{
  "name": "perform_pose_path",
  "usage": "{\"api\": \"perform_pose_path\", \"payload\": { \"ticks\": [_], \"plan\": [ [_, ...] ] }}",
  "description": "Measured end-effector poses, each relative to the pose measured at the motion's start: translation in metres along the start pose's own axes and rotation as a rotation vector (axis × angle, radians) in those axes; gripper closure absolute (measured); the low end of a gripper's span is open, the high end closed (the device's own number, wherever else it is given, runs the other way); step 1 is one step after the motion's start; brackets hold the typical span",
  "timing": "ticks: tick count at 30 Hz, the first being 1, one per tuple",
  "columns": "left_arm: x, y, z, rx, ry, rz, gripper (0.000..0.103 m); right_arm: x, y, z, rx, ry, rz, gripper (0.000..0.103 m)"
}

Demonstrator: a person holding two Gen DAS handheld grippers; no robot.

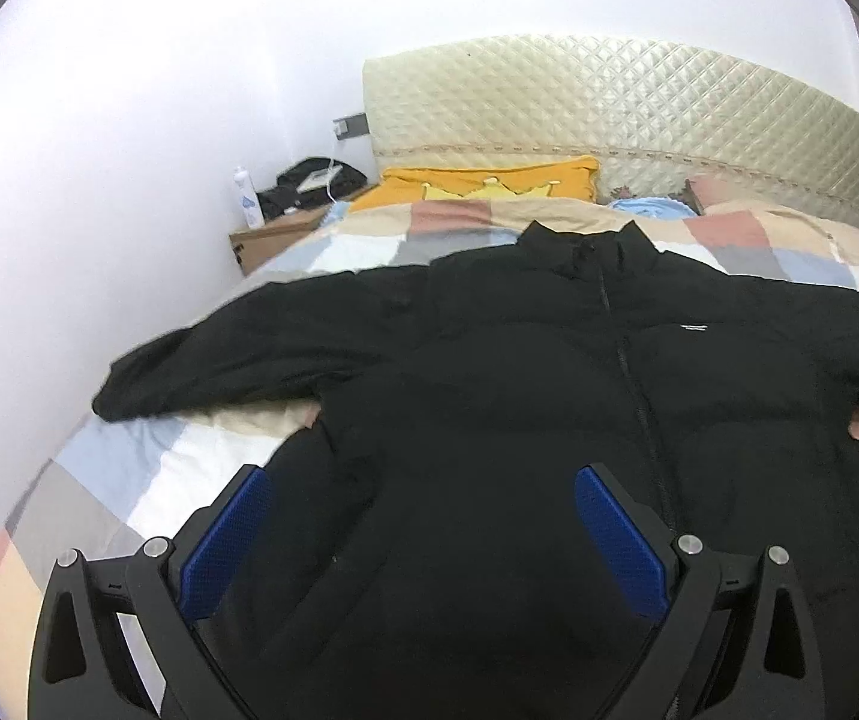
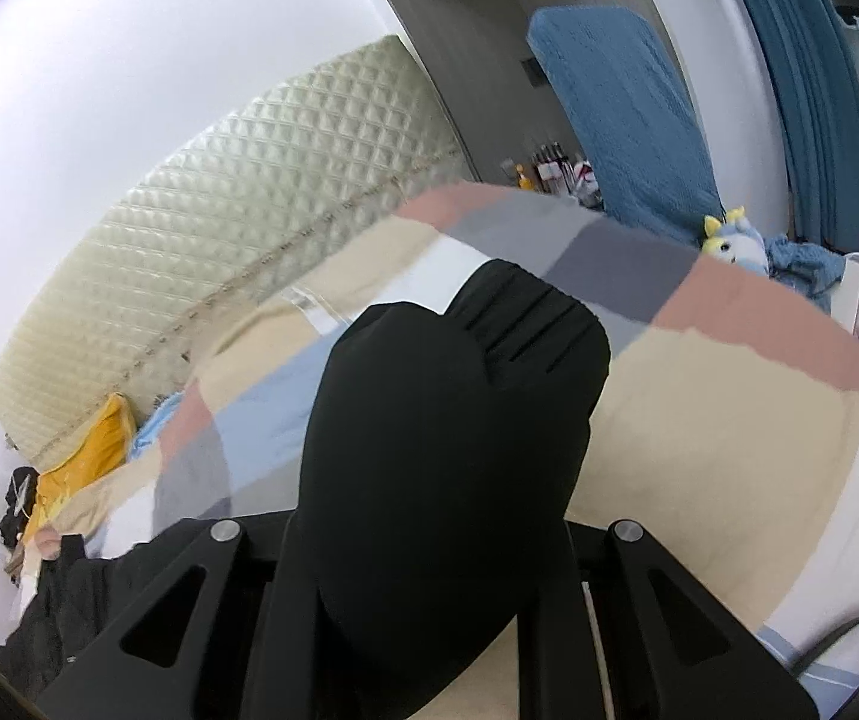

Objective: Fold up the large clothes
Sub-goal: 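Lift the sleeve with the right gripper and fold it across the jacket body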

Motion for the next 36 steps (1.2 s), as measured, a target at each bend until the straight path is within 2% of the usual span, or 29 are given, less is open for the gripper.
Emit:
{"api": "perform_pose_path", "payload": {
  "ticks": [4,6,10,13,21,26,31,36],
  "plan": [
    [-0.009,-0.001,0.004,-0.002,0.035,0.011,0.001,-0.018,-0.011,0.026,-0.025,0.018,0.003,0.086],
    [-0.017,0.001,0.006,0.001,0.057,-0.009,0.001,-0.028,-0.017,0.043,-0.041,0.022,0.003,0.086],
    [-0.027,0.003,0.009,0.026,0.046,-0.039,0.001,-0.048,-0.03,0.083,-0.095,0.019,0.002,0.085],
    [-0.032,0.003,0.011,0.028,0.075,-0.044,0.001,-0.065,-0.039,0.116,-0.137,0.007,-0.015,0.083],
    [-0.046,0.004,0.03,0.001,0.16,-0.054,0.001,-0.104,-0.056,0.215,-0.257,-0.072,-0.055,0.082],
    [-0.057,0.0,0.039,0.01,0.129,-0.122,0.001,-0.122,-0.059,0.288,-0.303,-0.13,-0.08,0.078],
    [-0.06,0.001,0.044,-0.018,0.181,-0.114,0.001,-0.132,-0.049,0.356,-0.353,-0.212,-0.089,0.078],
    [-0.062,0.005,0.046,-0.012,0.21,-0.128,0.001,-0.135,-0.025,0.42,-0.357,-0.286,-0.076,0.078]
  ]
}}
Point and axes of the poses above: each gripper's, at about its wrist camera, not at the fingertips, and x roughly the way its jaws point, z to its left, y to its underside, the point moved 5 cm from there along x, roughly the way its jaws point, and after that the axes turned 13 degrees about -y, right-handed, at the moved point
